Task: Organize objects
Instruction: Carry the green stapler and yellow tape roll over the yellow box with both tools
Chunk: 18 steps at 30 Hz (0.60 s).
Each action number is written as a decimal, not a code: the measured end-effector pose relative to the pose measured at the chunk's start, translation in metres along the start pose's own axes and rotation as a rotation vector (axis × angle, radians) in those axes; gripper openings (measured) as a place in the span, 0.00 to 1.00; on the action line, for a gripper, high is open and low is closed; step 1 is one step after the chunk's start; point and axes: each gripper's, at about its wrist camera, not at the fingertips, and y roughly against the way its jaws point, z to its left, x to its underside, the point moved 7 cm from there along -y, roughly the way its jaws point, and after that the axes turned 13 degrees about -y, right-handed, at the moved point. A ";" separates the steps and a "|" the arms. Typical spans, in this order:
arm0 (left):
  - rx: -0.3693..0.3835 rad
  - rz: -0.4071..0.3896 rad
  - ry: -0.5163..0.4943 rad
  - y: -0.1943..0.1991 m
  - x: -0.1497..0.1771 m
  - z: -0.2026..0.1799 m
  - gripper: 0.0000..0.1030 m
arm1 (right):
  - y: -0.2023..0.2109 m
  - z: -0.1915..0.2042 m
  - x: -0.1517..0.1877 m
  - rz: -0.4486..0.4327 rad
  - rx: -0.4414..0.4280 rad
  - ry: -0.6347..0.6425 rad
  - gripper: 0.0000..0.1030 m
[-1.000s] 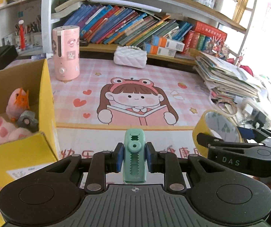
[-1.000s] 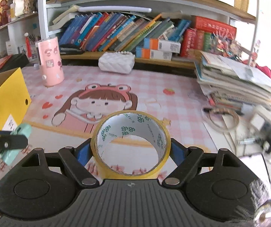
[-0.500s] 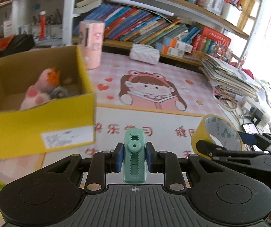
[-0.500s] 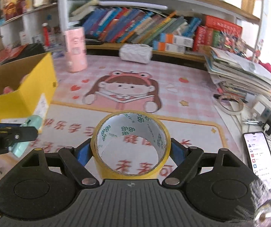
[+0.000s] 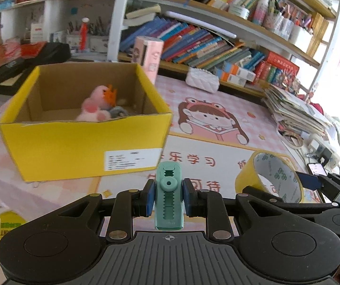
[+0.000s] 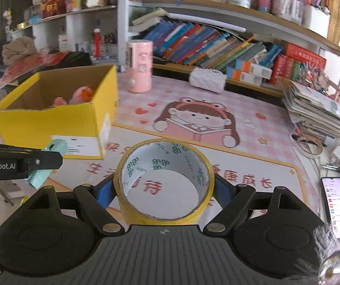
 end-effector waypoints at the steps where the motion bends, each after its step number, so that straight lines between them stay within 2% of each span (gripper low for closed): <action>1: -0.007 -0.002 0.007 0.003 0.002 0.004 0.22 | 0.002 0.006 0.001 0.000 -0.010 0.008 0.79; 18: -0.126 -0.061 0.102 0.051 0.023 0.059 0.22 | 0.005 0.087 0.017 0.020 -0.159 0.140 0.79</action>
